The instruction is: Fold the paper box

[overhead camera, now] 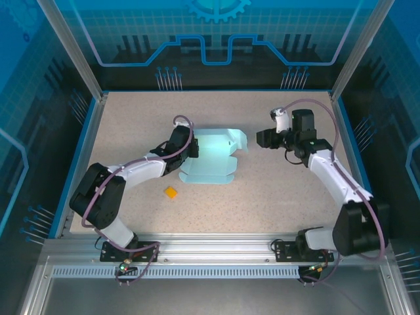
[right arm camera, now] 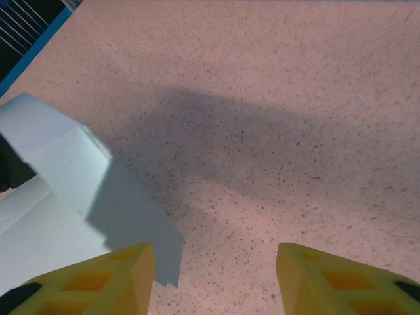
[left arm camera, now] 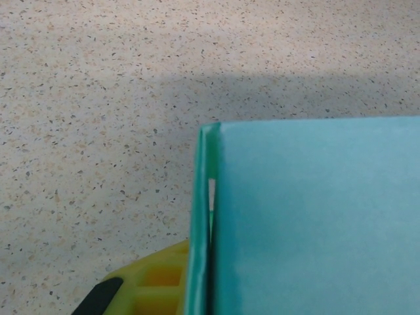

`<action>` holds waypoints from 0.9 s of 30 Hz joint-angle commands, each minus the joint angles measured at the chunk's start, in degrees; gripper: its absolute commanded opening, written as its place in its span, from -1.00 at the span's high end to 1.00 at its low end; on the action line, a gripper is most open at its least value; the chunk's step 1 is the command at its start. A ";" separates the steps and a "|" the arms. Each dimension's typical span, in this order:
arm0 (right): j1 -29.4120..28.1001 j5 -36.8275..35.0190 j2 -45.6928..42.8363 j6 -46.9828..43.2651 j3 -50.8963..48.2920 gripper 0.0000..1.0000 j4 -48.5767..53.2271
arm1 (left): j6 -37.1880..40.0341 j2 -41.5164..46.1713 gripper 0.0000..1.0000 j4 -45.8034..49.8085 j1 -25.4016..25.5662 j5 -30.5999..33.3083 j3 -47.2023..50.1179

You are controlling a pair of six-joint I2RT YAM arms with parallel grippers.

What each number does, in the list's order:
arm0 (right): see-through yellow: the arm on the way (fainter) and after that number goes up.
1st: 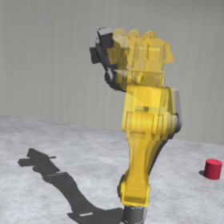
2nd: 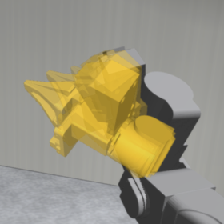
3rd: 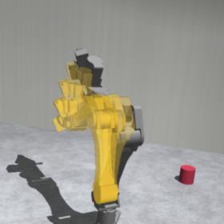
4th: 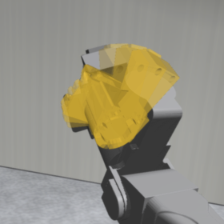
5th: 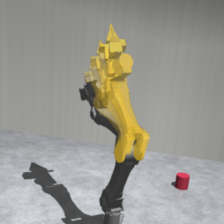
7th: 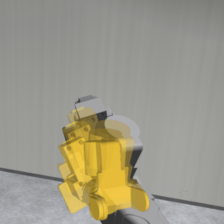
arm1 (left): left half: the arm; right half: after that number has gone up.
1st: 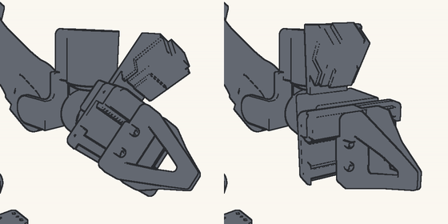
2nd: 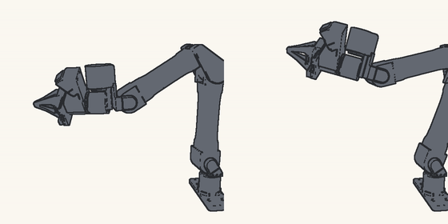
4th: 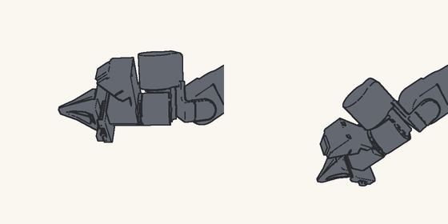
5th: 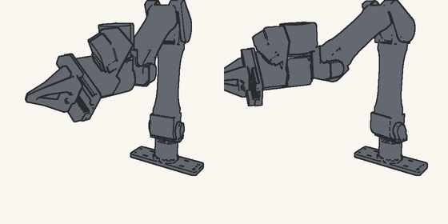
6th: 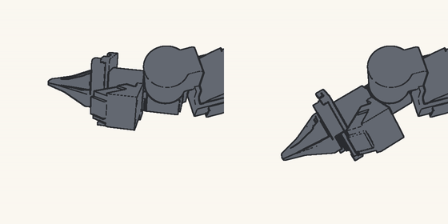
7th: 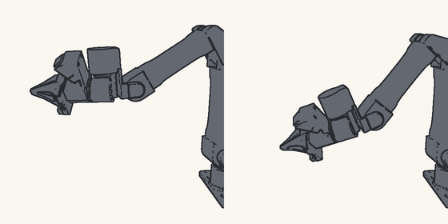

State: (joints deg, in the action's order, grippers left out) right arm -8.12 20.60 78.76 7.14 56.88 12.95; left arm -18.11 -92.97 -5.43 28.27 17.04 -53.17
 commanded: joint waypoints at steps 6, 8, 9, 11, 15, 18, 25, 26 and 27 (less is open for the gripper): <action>-4.40 7.69 6.83 0.98 -2.90 -0.01 -4.53 | -1.09 2.69 1.00 -0.90 -0.32 -1.31 1.06; -5.05 8.32 6.84 1.37 -3.65 -0.06 -5.45 | -1.10 2.63 1.00 -0.90 -0.35 -1.32 1.05; -5.41 8.70 6.89 1.47 -3.79 -0.09 -5.77 | -1.06 2.62 1.00 -0.97 -0.34 -1.31 1.04; -6.26 9.01 6.84 1.65 -3.72 -0.10 -6.16 | -1.14 2.48 1.00 -1.08 -0.34 -1.45 1.02; -7.49 9.02 7.57 1.31 -2.35 -0.12 -5.88 | -1.40 2.42 1.00 -1.16 -0.30 -1.75 0.97; -7.92 9.65 8.91 0.95 -0.98 -0.11 -5.76 | -1.42 2.32 1.00 -1.24 -0.27 -1.92 1.05; -9.37 10.85 11.19 -2.22 1.03 -0.06 -6.18 | -1.39 2.46 1.00 -1.05 -0.32 -2.18 1.22; -9.34 10.92 11.45 -3.03 1.41 -0.04 -6.09 | -1.36 2.45 1.00 -1.18 -0.33 -2.31 1.17; -9.35 11.20 11.58 -3.73 1.77 -0.04 -6.02 | -1.36 2.52 1.00 -1.24 -0.33 -2.40 1.13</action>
State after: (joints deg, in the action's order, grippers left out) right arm -16.60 29.21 89.34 6.33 56.10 8.03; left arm -18.15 -92.29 -5.41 27.94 16.45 -52.95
